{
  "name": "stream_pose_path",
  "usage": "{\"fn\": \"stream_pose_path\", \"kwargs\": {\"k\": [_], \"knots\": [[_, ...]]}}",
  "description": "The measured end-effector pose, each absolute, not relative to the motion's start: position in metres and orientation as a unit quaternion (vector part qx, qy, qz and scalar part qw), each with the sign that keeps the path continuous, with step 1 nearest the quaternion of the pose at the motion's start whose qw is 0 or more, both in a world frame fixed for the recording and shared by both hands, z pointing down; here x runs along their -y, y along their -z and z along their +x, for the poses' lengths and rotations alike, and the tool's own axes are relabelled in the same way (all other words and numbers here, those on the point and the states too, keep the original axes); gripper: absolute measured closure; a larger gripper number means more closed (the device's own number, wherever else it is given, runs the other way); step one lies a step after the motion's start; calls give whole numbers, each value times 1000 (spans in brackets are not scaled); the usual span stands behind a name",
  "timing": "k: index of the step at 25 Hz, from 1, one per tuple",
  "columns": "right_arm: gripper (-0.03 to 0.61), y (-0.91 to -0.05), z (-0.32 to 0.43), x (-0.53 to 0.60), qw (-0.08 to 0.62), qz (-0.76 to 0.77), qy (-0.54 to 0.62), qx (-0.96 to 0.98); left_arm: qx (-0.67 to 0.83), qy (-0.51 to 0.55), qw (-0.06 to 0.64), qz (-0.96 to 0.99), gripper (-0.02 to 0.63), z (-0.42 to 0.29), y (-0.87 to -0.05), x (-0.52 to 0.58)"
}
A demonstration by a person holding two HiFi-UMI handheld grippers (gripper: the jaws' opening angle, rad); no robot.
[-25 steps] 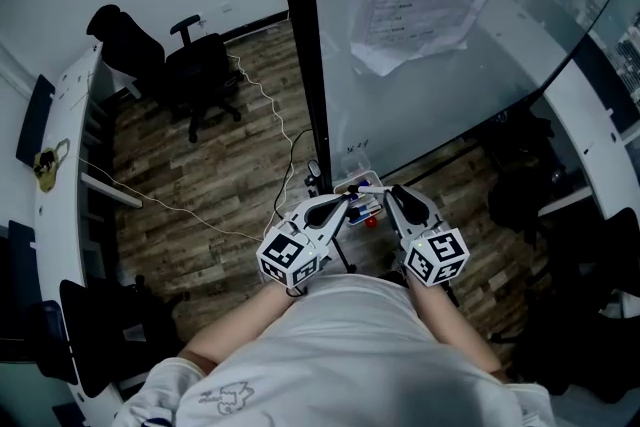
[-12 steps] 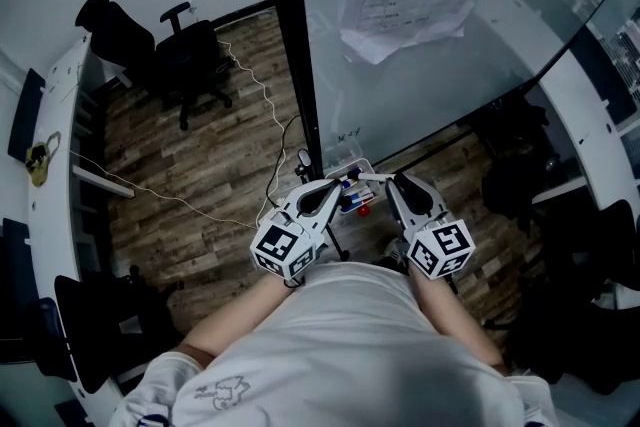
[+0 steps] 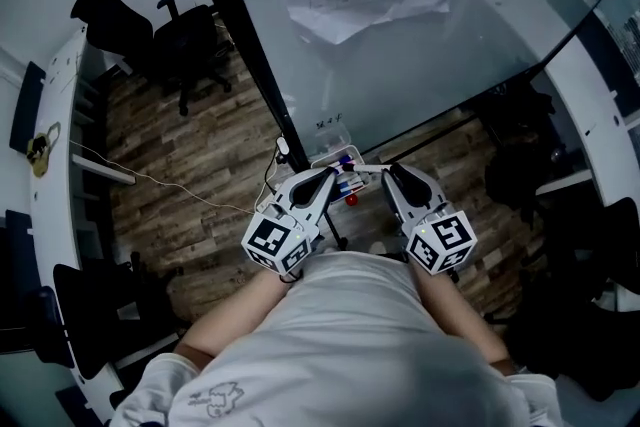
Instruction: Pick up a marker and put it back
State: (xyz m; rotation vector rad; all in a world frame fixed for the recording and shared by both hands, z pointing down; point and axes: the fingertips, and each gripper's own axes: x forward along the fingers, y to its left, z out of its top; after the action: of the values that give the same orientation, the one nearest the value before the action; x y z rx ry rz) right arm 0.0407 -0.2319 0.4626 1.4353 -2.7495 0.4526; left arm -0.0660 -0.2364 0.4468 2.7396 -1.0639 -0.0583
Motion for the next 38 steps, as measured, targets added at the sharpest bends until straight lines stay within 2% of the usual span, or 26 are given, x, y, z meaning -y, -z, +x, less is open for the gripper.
{"fn": "stream_pose_path", "kwargs": {"k": [12, 20, 30, 38], "knots": [[502, -477, 64, 254, 17, 348, -167, 922, 449, 50, 110, 885, 609, -35, -448, 242], [502, -502, 58, 253, 41, 304, -206, 929, 486, 31, 118, 865, 609, -36, -468, 229], [502, -539, 45, 257, 85, 302, -222, 923, 506, 25, 142, 850, 609, -54, -493, 238], [500, -553, 33, 259, 118, 313, -184, 924, 496, 19, 155, 854, 609, -59, -509, 239]]}}
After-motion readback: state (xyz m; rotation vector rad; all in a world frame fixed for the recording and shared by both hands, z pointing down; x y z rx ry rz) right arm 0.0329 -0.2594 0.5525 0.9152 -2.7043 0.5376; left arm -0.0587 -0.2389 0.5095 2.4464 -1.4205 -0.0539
